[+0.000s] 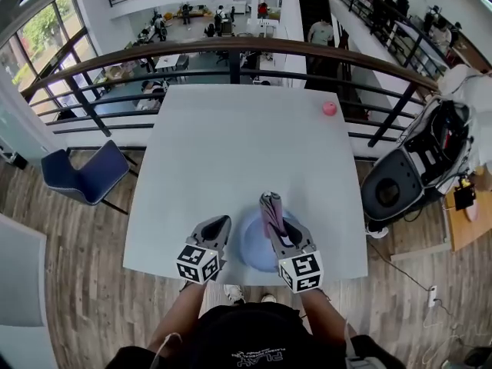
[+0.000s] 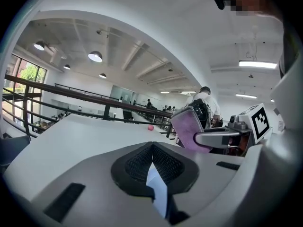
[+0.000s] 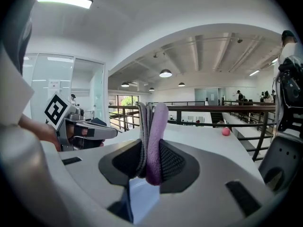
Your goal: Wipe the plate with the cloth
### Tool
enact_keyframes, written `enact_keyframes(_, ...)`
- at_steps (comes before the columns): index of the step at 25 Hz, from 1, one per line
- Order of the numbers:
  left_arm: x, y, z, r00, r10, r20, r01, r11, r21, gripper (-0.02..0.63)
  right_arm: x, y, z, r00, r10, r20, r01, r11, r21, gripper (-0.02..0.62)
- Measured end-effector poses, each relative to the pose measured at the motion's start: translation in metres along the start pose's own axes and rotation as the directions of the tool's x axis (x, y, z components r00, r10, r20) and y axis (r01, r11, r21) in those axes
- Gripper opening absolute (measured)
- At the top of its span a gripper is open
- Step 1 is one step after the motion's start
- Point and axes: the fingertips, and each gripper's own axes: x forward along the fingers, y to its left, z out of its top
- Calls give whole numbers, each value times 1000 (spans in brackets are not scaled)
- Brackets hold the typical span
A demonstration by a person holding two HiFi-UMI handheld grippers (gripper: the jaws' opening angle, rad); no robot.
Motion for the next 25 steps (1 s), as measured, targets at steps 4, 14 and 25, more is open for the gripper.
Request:
enact_keyframes(4, -1, 20, 3, 1000, -15, -16, 14, 1000, -9, 12, 10, 5, 8, 999, -33, -2, 33, 999, 8, 112)
enact_keyframes(14, 38, 41, -10, 998, -39, -58, 37, 998, -50, 12, 38, -21, 1, 998, -60, -36, 61, 998, 23, 112)
enact_keyframes(25, 50, 29, -39, 991, 34, -130, -50, 991, -121, 12, 29, -40, -8, 997, 19, -73, -16, 999, 34, 112)
